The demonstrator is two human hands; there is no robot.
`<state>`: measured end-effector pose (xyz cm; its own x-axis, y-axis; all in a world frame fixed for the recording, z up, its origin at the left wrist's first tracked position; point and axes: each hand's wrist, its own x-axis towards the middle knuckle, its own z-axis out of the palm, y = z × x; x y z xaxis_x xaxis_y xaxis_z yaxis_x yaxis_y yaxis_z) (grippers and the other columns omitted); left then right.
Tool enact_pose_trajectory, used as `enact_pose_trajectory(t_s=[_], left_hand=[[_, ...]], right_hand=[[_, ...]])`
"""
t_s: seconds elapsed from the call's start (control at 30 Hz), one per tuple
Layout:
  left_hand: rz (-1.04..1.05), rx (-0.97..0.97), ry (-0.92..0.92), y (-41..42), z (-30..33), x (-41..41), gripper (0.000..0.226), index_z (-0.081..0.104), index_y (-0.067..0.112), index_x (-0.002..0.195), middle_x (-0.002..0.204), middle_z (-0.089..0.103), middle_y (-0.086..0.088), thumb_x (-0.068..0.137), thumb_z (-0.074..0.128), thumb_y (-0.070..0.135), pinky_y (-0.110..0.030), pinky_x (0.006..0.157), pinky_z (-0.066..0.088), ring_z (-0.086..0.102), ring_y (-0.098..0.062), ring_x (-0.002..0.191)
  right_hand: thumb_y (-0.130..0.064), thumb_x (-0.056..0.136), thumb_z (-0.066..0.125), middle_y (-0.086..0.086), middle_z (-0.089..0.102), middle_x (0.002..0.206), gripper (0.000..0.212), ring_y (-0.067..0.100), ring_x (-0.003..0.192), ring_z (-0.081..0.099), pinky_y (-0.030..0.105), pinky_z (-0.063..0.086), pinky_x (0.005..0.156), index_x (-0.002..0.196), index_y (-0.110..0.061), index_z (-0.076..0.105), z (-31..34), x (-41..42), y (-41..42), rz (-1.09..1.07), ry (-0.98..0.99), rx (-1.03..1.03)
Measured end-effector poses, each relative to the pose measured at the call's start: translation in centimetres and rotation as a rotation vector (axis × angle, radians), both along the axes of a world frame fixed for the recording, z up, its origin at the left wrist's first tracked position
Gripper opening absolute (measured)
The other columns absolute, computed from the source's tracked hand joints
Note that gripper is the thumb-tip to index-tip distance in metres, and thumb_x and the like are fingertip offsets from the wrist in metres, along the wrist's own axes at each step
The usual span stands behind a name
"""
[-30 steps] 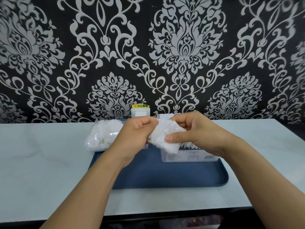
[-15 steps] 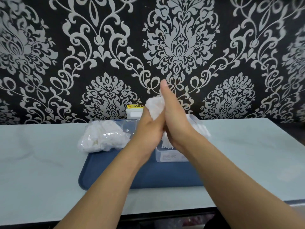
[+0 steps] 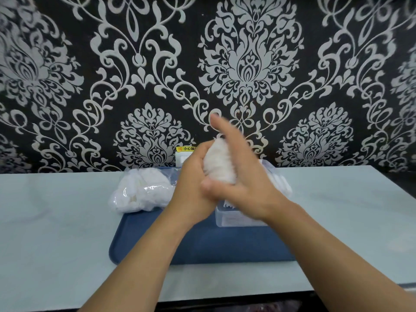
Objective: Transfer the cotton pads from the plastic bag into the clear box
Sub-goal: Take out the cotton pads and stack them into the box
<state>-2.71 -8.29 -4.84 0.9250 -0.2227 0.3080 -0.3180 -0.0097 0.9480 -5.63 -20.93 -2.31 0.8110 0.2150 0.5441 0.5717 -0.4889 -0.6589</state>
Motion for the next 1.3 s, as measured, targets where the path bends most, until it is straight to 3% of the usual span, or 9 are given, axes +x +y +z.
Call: enact_pose_trajectory(t_s=[0.2, 0.3, 0.47, 0.73, 0.83, 0.97, 1.13, 1.2, 1.3], left_hand=[[-0.019, 0.066, -0.046, 0.9, -0.1, -0.3, 0.040, 0.054, 0.020, 0.111, 0.096, 0.074, 0.005, 0.079, 0.077, 0.013, -0.044, 0.074, 0.063, 0.073, -0.017, 0.085], [-0.043, 0.033, -0.090, 0.4, 0.3, -0.8, 0.050, 0.052, 0.025, 0.117, 0.097, 0.073, 0.013, 0.077, 0.078, 0.013, -0.033, 0.075, 0.061, 0.070, -0.006, 0.087], [-0.097, 0.294, -0.230, 0.1, 0.1, -1.1, 0.057, 0.042, 0.029, 0.136, 0.125, 0.058, 0.008, 0.083, 0.057, 0.045, -0.026, 0.091, 0.056, 0.060, 0.000, 0.114], [-0.109, 0.110, -0.136, 0.2, 0.5, -1.0, 0.037, 0.057, 0.009, 0.118, 0.104, 0.069, -0.014, 0.085, 0.065, 0.024, -0.052, 0.078, 0.060, 0.069, -0.033, 0.095], [-0.125, 0.163, -0.014, 1.2, 0.2, -0.7, 0.046, 0.060, 0.018, 0.114, 0.081, 0.071, 0.006, 0.075, 0.078, 0.002, -0.029, 0.042, 0.048, 0.065, -0.007, 0.061], [-0.086, 0.237, 0.006, 1.8, -0.3, -0.2, 0.057, 0.068, 0.017, 0.105, 0.082, 0.072, 0.008, 0.057, 0.095, 0.001, -0.013, 0.045, 0.043, 0.059, 0.003, 0.057], [-0.049, 0.336, -0.021, 1.5, -0.6, 0.2, 0.077, 0.059, 0.030, 0.112, 0.098, 0.073, 0.009, 0.050, 0.100, 0.016, -0.024, 0.061, 0.055, 0.067, -0.007, 0.072], [-0.018, 0.343, -0.028, 1.5, -0.2, 0.4, 0.097, 0.047, 0.039, 0.129, 0.117, 0.066, 0.013, 0.050, 0.101, 0.023, -0.031, 0.073, 0.060, 0.069, -0.009, 0.084], [0.161, 0.435, -0.060, 1.7, -0.4, 0.9, 0.092, 0.043, 0.035, 0.137, 0.124, 0.053, 0.018, 0.061, 0.094, 0.041, -0.023, 0.076, 0.053, 0.061, -0.002, 0.091]], right_hand=[[-0.057, 0.068, 0.075, -0.008, 0.028, 0.161, 0.114, 0.007, 0.149, 0.026, 0.043, 0.029, 0.121, 0.158, -0.021, 0.017, 0.0, -0.6, -0.7, -0.035, -0.007, 0.114], [-0.058, 0.068, 0.071, -0.008, 0.028, 0.162, 0.111, 0.003, 0.148, 0.026, 0.042, 0.030, 0.121, 0.158, -0.024, 0.017, 0.1, -1.1, -0.5, -0.018, 0.078, 0.333], [-0.047, 0.068, 0.084, -0.012, 0.037, 0.156, 0.111, 0.001, 0.144, 0.035, 0.040, 0.035, 0.119, 0.157, -0.032, 0.019, -0.4, -1.3, -0.2, 0.084, 0.235, 0.196], [-0.014, 0.070, 0.091, -0.016, 0.038, 0.151, 0.113, 0.000, 0.138, 0.041, 0.030, 0.040, 0.113, 0.157, -0.033, 0.021, -0.4, -1.3, -0.8, 0.131, 0.213, 0.147], [-0.020, 0.066, 0.094, -0.006, 0.048, 0.143, 0.100, 0.011, 0.131, 0.049, 0.039, 0.046, 0.109, 0.150, -0.030, 0.039, 0.3, -1.0, -2.3, 0.066, 0.133, 0.073], [-0.027, 0.064, 0.095, -0.012, 0.069, 0.105, 0.075, 0.004, 0.101, 0.064, 0.019, 0.051, 0.086, 0.131, -0.028, 0.062, 0.4, -0.8, -3.2, -0.059, 0.196, -0.047], [-0.042, 0.067, 0.089, 0.008, 0.069, 0.070, 0.035, 0.023, 0.061, 0.056, 0.040, 0.046, 0.058, 0.081, -0.014, 0.074, 0.4, 0.9, -3.6, -0.131, 0.257, -0.238], [-0.035, 0.076, 0.086, 0.011, 0.069, 0.070, 0.028, 0.018, 0.057, 0.054, 0.036, 0.044, 0.058, 0.081, -0.009, 0.075, 1.0, 1.3, -4.1, -0.129, 0.324, -0.099], [-0.022, 0.088, 0.074, 0.014, 0.075, 0.094, 0.026, 0.022, 0.082, 0.071, 0.044, 0.060, 0.085, 0.101, -0.001, 0.071, 2.2, 2.2, -5.4, -0.067, 0.596, 0.658]])
